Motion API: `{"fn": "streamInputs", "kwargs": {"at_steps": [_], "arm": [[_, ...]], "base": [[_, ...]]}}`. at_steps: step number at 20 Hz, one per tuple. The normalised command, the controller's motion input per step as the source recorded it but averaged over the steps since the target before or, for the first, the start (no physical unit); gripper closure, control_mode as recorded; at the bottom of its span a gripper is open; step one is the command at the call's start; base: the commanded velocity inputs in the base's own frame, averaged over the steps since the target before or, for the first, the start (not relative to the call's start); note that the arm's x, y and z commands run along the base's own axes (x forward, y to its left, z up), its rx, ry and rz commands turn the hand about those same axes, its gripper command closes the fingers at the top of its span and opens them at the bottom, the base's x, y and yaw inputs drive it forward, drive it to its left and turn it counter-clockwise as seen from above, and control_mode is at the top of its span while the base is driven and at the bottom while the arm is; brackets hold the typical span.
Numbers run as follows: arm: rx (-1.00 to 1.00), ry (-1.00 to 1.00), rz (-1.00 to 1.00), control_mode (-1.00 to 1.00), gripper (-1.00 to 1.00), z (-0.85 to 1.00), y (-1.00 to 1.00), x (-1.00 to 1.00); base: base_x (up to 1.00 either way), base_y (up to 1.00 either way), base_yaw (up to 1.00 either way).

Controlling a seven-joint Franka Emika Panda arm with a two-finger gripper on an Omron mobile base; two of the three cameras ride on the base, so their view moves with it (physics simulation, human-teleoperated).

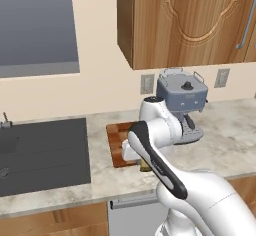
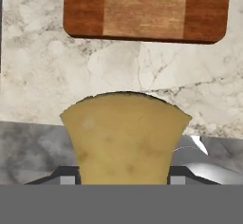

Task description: Pick up the sponge from the counter and clean the cutting board by briefly scrubbing or pressing down on the cutting board. Once finished, release the sponge.

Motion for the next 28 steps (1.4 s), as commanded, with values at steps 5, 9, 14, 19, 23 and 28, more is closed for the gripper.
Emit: {"fn": "streamInputs", "kwargs": {"at_steps": [5, 9, 14, 19, 23, 28], "arm": [[0.0, 0.0, 0.25, -1.0, 1.0, -0.04, -0.03, 0.53], [0.0, 0.0, 0.47, -1.0, 1.0, -0.04, -0.09, 0.44], [0.0, 0.0, 0.48, -1.0, 1.0, -0.1, -0.28, 0.18], [0.0, 0.01, 0.42, -1.0, 1.0, -0.16, -0.45, 0.11], [0.0, 0.02, 0.4, -1.0, 1.0, -0.31, -0.41, 0.27], [0.0, 0.04, 0.35, -1.0, 1.0, -0.33, -0.22, 0.47]], "base": [[0.0, 0.0, 0.0], [0.0, 0.0, 0.0], [0.0, 0.0, 0.0], [0.0, 0.0, 0.0], [0.0, 0.0, 0.0], [0.0, 0.0, 0.0]]}}
